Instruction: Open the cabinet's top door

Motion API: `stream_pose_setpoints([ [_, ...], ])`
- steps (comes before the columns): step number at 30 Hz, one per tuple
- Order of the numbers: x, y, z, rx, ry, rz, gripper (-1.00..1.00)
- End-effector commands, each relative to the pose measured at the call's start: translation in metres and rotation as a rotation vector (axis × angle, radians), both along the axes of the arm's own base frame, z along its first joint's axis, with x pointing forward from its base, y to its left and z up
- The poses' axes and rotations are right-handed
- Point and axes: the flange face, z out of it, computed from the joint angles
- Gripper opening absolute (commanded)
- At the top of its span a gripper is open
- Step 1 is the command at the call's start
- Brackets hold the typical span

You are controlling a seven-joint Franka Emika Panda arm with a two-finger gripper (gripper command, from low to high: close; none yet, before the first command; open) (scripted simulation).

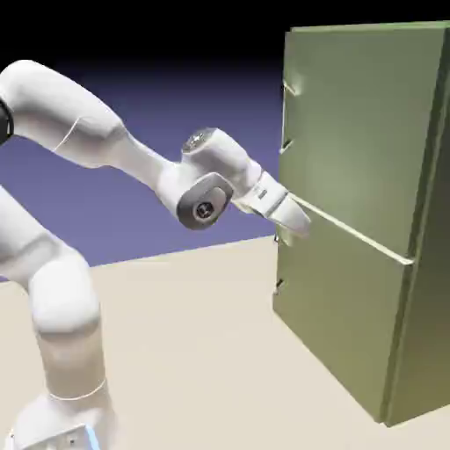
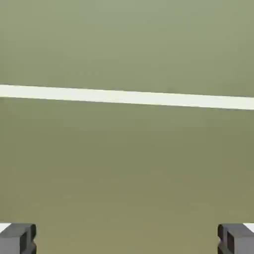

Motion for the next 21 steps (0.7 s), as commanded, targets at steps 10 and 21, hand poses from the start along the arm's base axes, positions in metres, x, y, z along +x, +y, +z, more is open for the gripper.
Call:
stream_pose_setpoints([
  [10, -0.041, -0.008, 0.104, 0.102, -0.231, -0.152, 1.00],
  [21, -0.087, 0.038, 0.173, 0.146, -0.471, -0.199, 1.00],
])
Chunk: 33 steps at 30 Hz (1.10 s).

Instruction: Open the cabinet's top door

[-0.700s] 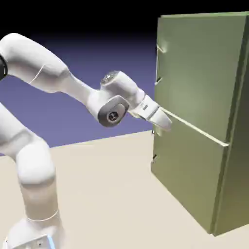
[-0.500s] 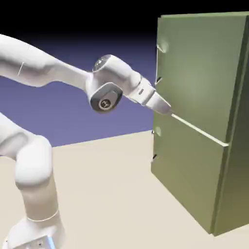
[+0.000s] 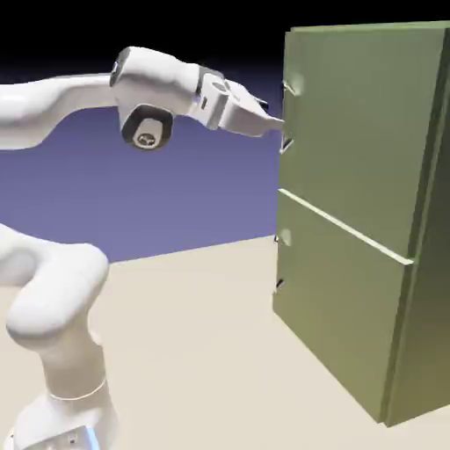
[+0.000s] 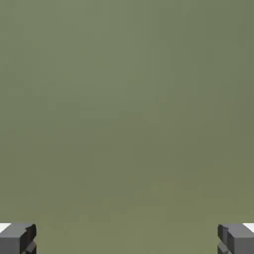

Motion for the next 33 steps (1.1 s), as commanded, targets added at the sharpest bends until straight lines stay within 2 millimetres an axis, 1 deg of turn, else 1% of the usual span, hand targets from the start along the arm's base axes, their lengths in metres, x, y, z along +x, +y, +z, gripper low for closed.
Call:
stream_pose_setpoints([
  [1, -0.002, 0.007, 0.003, -0.002, -0.019, 0.000, 1.00],
  [5, -0.008, 0.036, 0.010, -0.020, -0.090, 0.004, 1.00],
  [8, -0.006, 0.060, 0.009, -0.041, -0.136, 0.014, 1.00],
  [11, 0.000, 0.084, 0.003, -0.068, -0.173, 0.027, 1.00],
  [14, 0.012, 0.107, -0.009, -0.100, -0.202, 0.043, 1.00],
  [19, 0.044, 0.137, -0.040, -0.159, -0.230, 0.074, 1.00],
  [22, 0.069, 0.149, -0.066, -0.196, -0.235, 0.094, 1.00],
  [24, 0.086, 0.154, -0.085, -0.220, -0.234, 0.106, 1.00],
  [25, 0.086, 0.154, -0.085, -0.220, -0.234, 0.106, 1.00],
  [29, 0.136, 0.152, -0.085, -0.220, -0.234, 0.106, 1.00],
  [30, 0.136, 0.152, -0.085, -0.220, -0.234, 0.106, -1.00],
  [31, 0.136, 0.152, -0.085, -0.220, -0.234, 0.106, -1.00],
  [33, 0.115, 0.144, -0.085, -0.214, -0.240, 0.158, -1.00],
])
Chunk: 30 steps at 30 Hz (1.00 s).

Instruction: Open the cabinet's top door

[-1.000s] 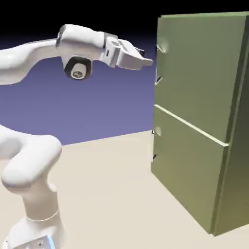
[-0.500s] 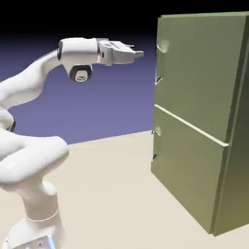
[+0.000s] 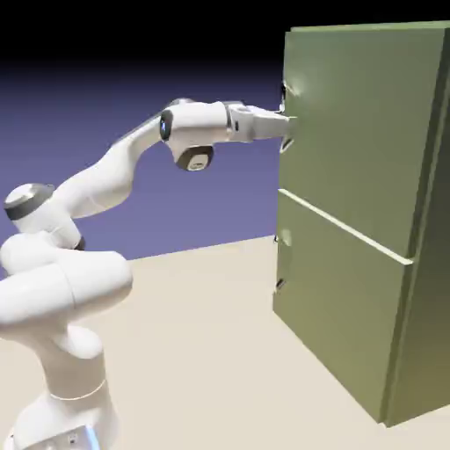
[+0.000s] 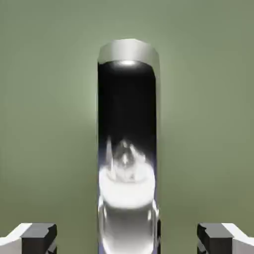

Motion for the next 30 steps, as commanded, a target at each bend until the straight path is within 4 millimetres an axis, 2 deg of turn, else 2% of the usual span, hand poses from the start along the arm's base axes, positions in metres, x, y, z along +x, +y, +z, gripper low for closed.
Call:
stream_pose_setpoints([
  [1, -0.010, -0.004, 0.000, 0.000, 0.000, 0.025, -1.00],
  [7, -0.072, -0.035, 0.000, 0.000, 0.000, 0.188, -1.00],
  [12, -0.124, -0.073, 0.000, 0.000, 0.000, 0.339, -1.00],
  [15, -0.148, -0.095, 0.000, 0.000, 0.000, 0.417, -1.00],
  [21, -0.183, -0.133, 0.000, 0.000, 0.000, 0.537, -1.00],
  [30, -0.219, -0.187, 0.000, 0.000, 0.000, 0.689, -1.00],
])
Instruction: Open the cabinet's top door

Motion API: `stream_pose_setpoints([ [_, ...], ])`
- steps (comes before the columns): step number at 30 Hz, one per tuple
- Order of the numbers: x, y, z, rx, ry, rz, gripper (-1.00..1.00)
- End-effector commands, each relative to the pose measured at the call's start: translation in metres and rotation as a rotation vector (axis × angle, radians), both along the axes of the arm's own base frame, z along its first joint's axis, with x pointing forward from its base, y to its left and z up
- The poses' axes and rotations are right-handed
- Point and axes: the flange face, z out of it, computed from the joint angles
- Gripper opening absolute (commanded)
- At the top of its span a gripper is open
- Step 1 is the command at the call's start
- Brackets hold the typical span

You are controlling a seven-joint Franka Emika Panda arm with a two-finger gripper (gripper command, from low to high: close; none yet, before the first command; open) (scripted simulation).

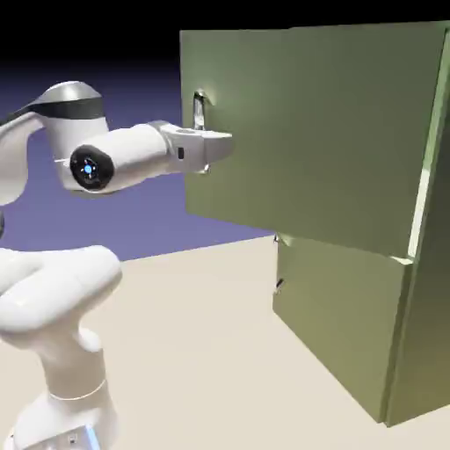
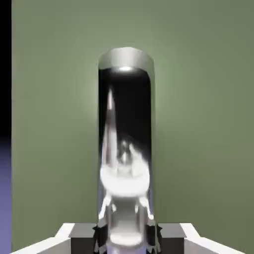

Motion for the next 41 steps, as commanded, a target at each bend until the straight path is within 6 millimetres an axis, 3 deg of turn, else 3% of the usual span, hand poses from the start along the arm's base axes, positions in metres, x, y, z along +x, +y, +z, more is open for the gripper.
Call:
stream_pose_setpoints([
  [1, -0.004, -0.006, 0.000, 0.000, 0.000, 0.016, -1.00],
  [9, -0.030, -0.065, 0.000, 0.000, 0.000, 0.167, -1.00],
  [21, -0.055, -0.177, 0.000, 0.000, 0.000, 0.439, -1.00],
  [33, -0.049, -0.291, 0.000, 0.000, 0.000, 0.707, -1.00],
  [41, -0.038, -0.335, 0.000, 0.000, -0.001, 0.813, -1.00],
])
